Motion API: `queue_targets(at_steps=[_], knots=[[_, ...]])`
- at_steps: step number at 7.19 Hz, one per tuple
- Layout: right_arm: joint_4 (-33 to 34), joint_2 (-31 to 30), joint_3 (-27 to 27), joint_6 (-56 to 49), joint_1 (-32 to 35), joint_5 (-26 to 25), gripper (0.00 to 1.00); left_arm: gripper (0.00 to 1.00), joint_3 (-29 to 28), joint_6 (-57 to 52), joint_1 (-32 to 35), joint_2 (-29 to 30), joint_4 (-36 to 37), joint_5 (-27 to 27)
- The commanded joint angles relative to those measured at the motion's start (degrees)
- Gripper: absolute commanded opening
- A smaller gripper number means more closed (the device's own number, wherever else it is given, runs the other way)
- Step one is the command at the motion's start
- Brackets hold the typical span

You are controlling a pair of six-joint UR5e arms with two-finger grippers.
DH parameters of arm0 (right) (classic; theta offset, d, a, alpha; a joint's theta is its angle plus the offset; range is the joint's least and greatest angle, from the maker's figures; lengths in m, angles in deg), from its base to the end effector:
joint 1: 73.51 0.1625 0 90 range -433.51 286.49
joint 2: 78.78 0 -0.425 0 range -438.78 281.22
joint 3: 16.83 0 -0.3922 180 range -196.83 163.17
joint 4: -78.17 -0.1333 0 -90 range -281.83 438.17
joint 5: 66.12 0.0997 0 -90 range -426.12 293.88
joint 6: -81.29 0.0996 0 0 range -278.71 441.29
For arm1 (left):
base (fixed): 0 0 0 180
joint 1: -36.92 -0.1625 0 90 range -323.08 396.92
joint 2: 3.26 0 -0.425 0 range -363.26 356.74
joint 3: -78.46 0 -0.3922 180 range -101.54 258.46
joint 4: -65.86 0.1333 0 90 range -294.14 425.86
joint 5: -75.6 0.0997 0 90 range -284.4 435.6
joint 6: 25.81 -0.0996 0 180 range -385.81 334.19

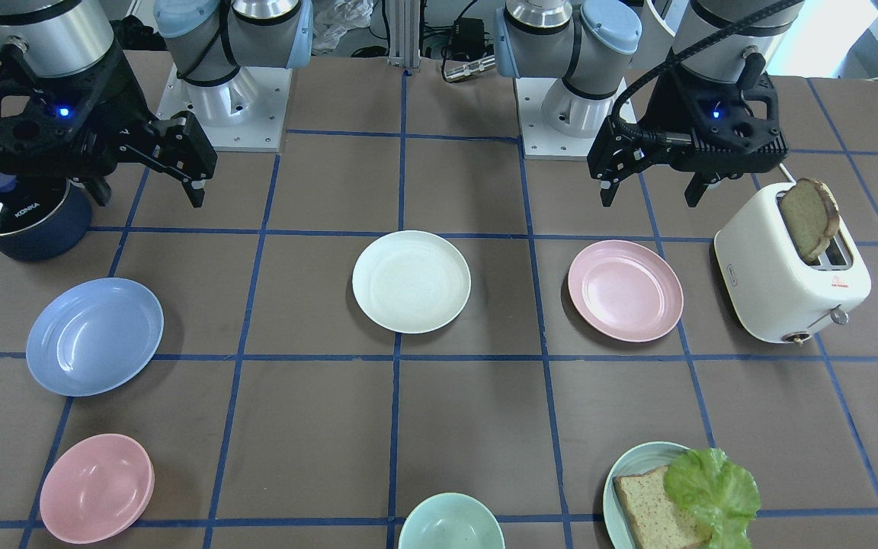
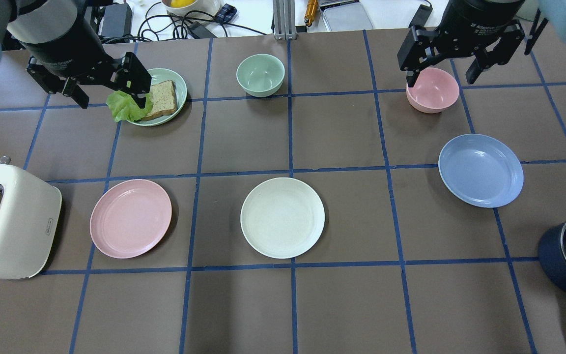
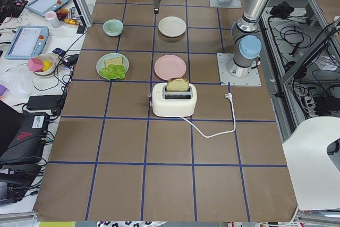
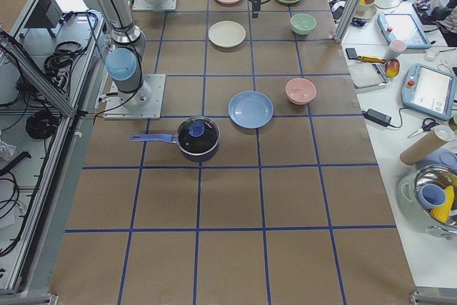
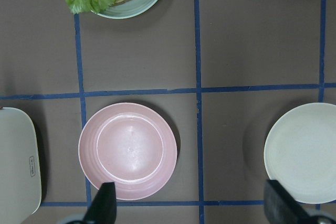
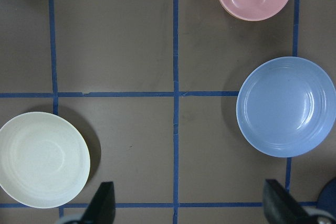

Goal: Stack three plates with pink and blue
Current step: 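Move the left gripper down toward the pink plate nearest the robot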

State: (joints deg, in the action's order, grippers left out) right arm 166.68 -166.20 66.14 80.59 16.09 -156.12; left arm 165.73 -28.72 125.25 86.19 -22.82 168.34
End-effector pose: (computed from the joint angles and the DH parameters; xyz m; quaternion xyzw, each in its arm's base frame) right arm 0.1297 -0.5158 0.5232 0.0026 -0.9997 0.0258 0.0002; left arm -0.1141 -0.4984 0.5188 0.0098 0.9989 -0.0391 0.0255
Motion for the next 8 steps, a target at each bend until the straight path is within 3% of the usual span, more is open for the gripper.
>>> queue_targets(at_steps=[1, 5, 6, 8], knots=[[0.0, 0.0, 0.1, 0.0, 0.1, 0.0, 1.00, 1.00, -0.1, 0.0, 0.0, 0.3, 0.1, 0.1], [0.0, 0.0, 0.0, 0.0, 0.1, 0.0, 1.00, 1.00, 1.7, 0.4, 0.0, 1.3, 0.5, 0.0], [0.0, 0.0, 0.1, 0.0, 0.1, 0.1, 1.00, 1.00, 6.4, 0.5, 0.0, 1.4, 5.2, 0.1], [0.0, 0.0, 0.1, 0.0, 0.1, 0.0, 1.00, 1.00, 21.2, 0.2, 0.0, 0.7, 24.7, 0.8]])
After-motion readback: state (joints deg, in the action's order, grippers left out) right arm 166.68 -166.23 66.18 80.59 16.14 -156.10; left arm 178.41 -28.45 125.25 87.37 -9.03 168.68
